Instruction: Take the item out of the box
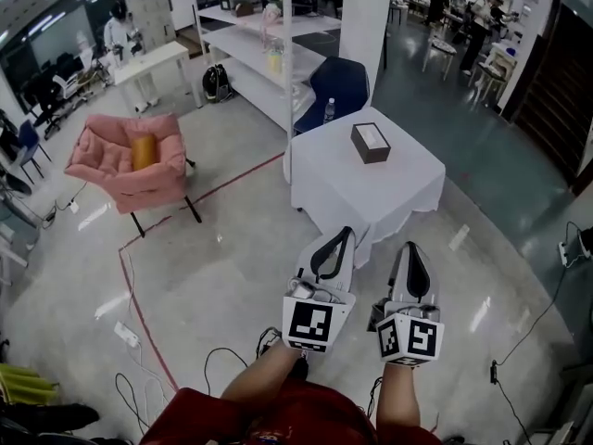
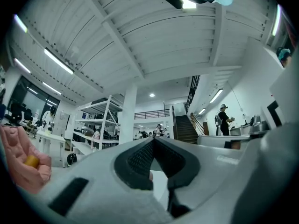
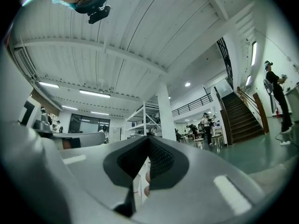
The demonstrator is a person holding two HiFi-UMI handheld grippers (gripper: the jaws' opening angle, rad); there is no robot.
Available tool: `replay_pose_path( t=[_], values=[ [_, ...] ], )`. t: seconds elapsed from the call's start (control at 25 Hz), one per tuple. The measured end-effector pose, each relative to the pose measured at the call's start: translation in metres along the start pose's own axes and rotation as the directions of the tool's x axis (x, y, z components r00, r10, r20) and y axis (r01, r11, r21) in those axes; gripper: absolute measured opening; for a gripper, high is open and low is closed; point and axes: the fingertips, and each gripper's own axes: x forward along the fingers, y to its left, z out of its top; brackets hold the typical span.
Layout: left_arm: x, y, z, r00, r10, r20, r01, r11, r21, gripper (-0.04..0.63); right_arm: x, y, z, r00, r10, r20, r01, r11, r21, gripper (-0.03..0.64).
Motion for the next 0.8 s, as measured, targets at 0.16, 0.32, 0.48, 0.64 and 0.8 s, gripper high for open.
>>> replay_pose_path(
  t=[0.16, 0.32, 0.48, 0.64, 0.8],
  values=[
    [0.028, 0.023, -0.005, 1.000, -0.013, -0.015, 0.012, 1.000, -0.021, 0.002, 0.034, 0.002, -0.001, 1.000, -0.010, 0.000, 0.010, 1.000, -0.008, 0.003],
    [0.058, 0.046, -0.002, 1.000, -0.026, 0.017, 0.027, 1.000, -0.013, 0.002, 0.069, -0.001, -0.007, 1.000, -0.027, -0.004, 0.027, 1.000, 0.009, 0.003],
    [0.079, 0.068, -0.007, 0.999, -0.040, 0.013, 0.040, 0.999, -0.017, 0.002, 0.097, 0.003, -0.013, 0.999, -0.039, -0.003, 0.039, 0.999, 0.000, 0.003],
    [0.096, 0.084, -0.011, 0.999, -0.046, 0.022, 0.047, 0.998, -0.033, 0.002, 0.120, 0.005, -0.017, 0.999, -0.040, 0.006, 0.041, 0.999, -0.012, 0.003],
    [0.102, 0.094, -0.015, 0.999, -0.050, 0.016, 0.050, 0.998, -0.046, 0.002, 0.131, 0.007, -0.021, 0.999, -0.042, 0.003, 0.042, 0.999, -0.022, 0.003]
  ],
)
